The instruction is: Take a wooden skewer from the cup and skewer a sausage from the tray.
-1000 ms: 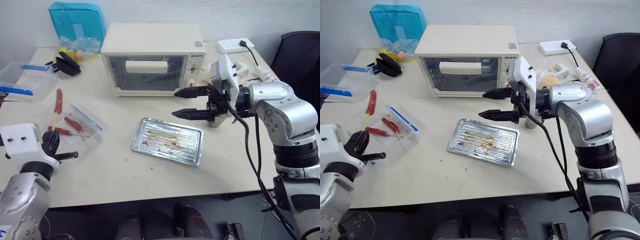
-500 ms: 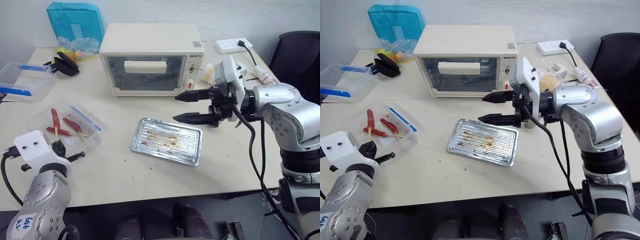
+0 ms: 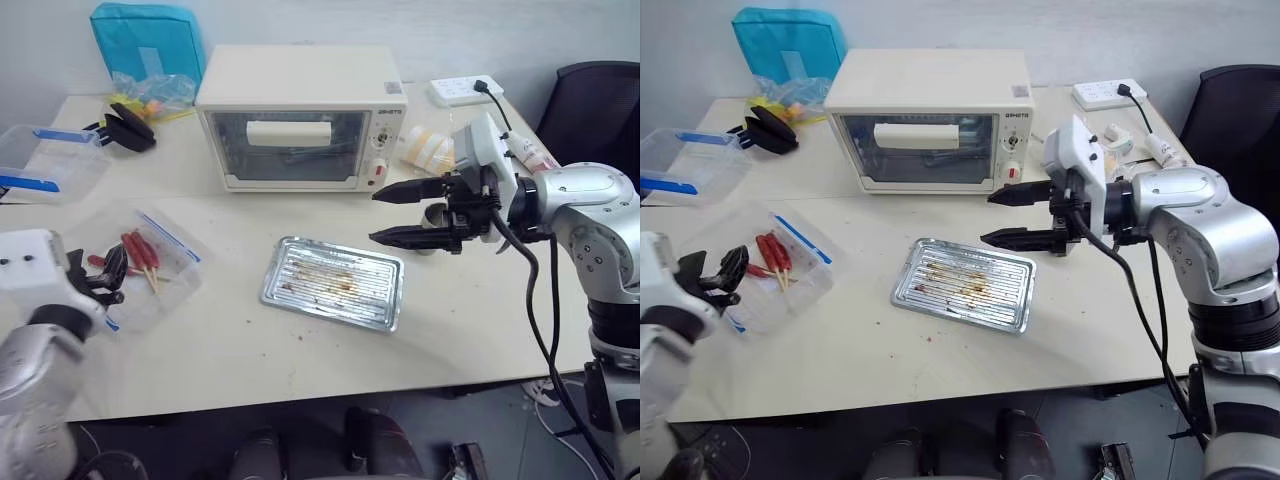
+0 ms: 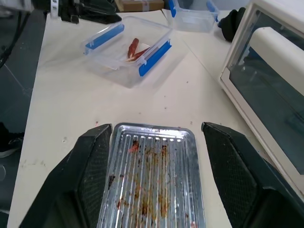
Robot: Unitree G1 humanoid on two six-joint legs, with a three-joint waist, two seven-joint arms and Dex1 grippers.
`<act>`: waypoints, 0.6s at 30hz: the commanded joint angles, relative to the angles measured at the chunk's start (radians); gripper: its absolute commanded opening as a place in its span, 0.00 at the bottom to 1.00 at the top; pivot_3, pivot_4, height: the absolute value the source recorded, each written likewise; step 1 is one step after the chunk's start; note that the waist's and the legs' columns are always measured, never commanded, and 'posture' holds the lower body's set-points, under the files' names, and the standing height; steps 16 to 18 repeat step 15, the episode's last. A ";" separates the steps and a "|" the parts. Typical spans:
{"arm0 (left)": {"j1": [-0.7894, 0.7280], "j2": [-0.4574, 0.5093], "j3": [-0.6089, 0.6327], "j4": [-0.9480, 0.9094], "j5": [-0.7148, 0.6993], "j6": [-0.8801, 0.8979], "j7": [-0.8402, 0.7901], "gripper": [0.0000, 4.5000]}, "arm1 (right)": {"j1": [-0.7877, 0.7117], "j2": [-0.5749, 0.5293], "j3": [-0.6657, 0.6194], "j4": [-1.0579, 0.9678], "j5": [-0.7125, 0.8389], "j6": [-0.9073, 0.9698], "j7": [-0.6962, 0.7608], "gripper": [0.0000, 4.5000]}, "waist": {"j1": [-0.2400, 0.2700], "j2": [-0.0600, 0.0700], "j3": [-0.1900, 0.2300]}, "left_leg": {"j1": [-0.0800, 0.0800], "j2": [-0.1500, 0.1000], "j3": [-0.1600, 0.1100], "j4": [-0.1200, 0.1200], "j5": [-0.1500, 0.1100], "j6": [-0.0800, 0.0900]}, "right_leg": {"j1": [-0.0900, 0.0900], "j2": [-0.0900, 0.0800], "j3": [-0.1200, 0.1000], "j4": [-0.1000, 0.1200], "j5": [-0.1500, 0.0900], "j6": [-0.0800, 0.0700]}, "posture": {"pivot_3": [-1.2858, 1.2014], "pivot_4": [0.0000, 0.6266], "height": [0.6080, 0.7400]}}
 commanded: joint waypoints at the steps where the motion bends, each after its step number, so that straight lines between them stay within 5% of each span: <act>1: 0.254 0.158 0.363 0.117 -0.100 -0.041 -0.348 0.63 | -0.033 -0.035 0.001 0.057 -0.017 -0.061 0.093 0.70 | -0.022 0.000 0.000 | 0.000 0.001 0.000 0.000 0.000 -0.001 | -0.001 0.001 0.000 0.000 -0.001 -0.001 | 0.52 0.24 1.00; 6: 0.570 0.190 0.557 0.267 -0.137 -0.251 -0.725 0.63 | -0.070 -0.039 0.034 0.139 -0.044 -0.099 0.177 0.70 | -0.021 0.001 0.001 | 0.001 0.002 0.001 0.000 -0.003 -0.001 | -0.001 0.000 -0.002 -0.002 -0.003 -0.004 | 0.52 0.24 1.00; 18: 0.610 0.216 0.473 0.315 -0.088 -0.418 -0.745 0.63 | -0.078 -0.037 0.040 0.194 -0.080 -0.125 0.206 0.70 | -0.020 0.001 0.001 | 0.000 0.002 -0.003 -0.001 -0.005 -0.002 | 0.000 -0.002 -0.005 0.000 -0.003 -0.006 | 0.52 0.24 1.00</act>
